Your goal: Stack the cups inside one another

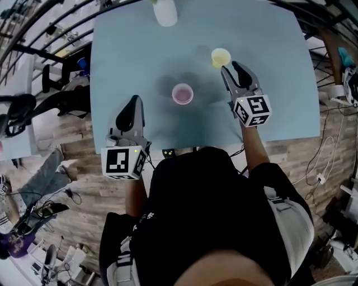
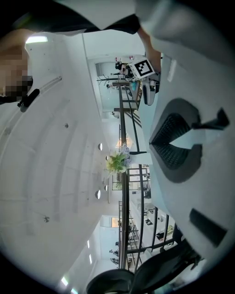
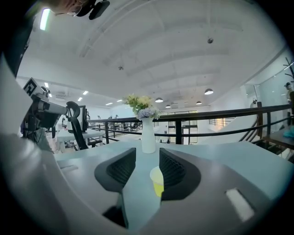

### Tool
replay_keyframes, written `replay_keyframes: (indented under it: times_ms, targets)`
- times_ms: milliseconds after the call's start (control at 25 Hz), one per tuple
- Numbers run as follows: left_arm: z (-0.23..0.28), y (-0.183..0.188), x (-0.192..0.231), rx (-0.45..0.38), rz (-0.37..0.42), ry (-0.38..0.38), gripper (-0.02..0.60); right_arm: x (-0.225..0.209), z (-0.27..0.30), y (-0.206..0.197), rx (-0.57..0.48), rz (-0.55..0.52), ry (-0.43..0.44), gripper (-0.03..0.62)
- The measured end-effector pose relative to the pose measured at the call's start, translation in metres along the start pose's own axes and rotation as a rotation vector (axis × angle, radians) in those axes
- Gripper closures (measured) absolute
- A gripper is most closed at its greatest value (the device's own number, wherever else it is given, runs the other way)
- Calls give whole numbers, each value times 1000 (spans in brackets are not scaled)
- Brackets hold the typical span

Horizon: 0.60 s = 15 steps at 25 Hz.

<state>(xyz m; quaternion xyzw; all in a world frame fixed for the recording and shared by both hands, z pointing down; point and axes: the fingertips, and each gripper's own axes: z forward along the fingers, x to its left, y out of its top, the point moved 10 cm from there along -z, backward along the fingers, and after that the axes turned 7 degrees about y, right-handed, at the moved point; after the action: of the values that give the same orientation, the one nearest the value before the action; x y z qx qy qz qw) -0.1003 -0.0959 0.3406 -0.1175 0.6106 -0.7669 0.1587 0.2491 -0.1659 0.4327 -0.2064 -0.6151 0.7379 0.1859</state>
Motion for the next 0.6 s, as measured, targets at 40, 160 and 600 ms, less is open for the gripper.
replay_keyframes:
  times_ms: [40,160,600]
  targets:
    - [0,0,0,4,-1,11,594,-3,4,-2,11,1,3,433]
    - [0,2,3,11,-8,47,594,-11,16,-8,43,5,7,394]
    - [1,2,-1,35,-15,128,594,-38,49,-33,152,13,34,313]
